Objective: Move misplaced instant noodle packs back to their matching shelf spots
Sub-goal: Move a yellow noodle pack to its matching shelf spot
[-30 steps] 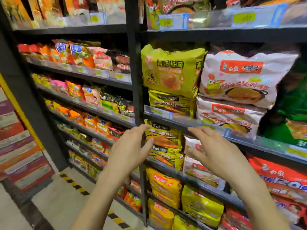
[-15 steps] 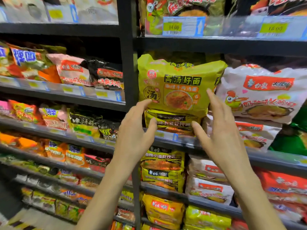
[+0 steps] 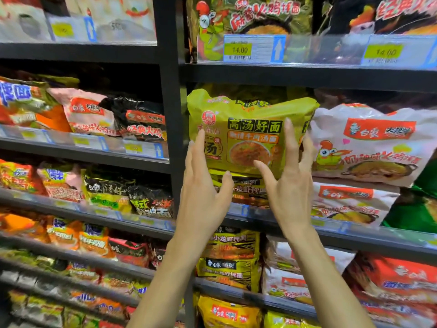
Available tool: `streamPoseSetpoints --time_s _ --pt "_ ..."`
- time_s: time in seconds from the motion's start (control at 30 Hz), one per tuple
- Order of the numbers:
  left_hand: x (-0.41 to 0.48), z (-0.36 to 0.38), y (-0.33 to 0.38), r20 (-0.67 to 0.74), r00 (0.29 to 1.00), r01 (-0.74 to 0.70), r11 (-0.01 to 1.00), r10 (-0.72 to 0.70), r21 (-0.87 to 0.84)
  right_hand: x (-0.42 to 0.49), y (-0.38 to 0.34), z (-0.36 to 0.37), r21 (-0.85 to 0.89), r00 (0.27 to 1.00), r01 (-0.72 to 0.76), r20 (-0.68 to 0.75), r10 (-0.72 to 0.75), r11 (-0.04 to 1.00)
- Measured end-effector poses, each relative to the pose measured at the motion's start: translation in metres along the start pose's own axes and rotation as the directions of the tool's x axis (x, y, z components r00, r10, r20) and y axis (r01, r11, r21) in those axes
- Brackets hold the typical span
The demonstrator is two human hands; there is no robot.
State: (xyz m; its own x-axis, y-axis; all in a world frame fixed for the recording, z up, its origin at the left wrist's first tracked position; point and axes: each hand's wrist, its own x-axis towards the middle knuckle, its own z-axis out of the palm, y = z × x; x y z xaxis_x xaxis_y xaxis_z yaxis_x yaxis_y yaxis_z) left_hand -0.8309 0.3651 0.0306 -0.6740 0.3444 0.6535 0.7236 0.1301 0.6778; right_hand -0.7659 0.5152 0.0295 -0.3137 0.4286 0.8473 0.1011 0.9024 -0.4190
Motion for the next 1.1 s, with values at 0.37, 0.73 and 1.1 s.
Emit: streamPoseSetpoints --time_s 0.37,0.73,1.1 --pt "0.009 0.019 -0.018 -0.033 0.999 0.024 0.999 -0.025 -0.035 0.008 0.018 0.007 -0.085 0.989 0.033 -0.14 -0.045 0.996" --pt "0.034 0.044 -0.02 -0.113 0.993 -0.029 0.999 0.03 0.014 0.008 0.021 0.001 0.088 0.999 0.005 0.031 -0.007 0.996" --pt "0.024 0.042 -0.028 -0.167 0.978 -0.106 0.985 0.129 0.137 0.009 0.024 -0.009 0.287 0.993 -0.063 0.117 0.03 0.956"
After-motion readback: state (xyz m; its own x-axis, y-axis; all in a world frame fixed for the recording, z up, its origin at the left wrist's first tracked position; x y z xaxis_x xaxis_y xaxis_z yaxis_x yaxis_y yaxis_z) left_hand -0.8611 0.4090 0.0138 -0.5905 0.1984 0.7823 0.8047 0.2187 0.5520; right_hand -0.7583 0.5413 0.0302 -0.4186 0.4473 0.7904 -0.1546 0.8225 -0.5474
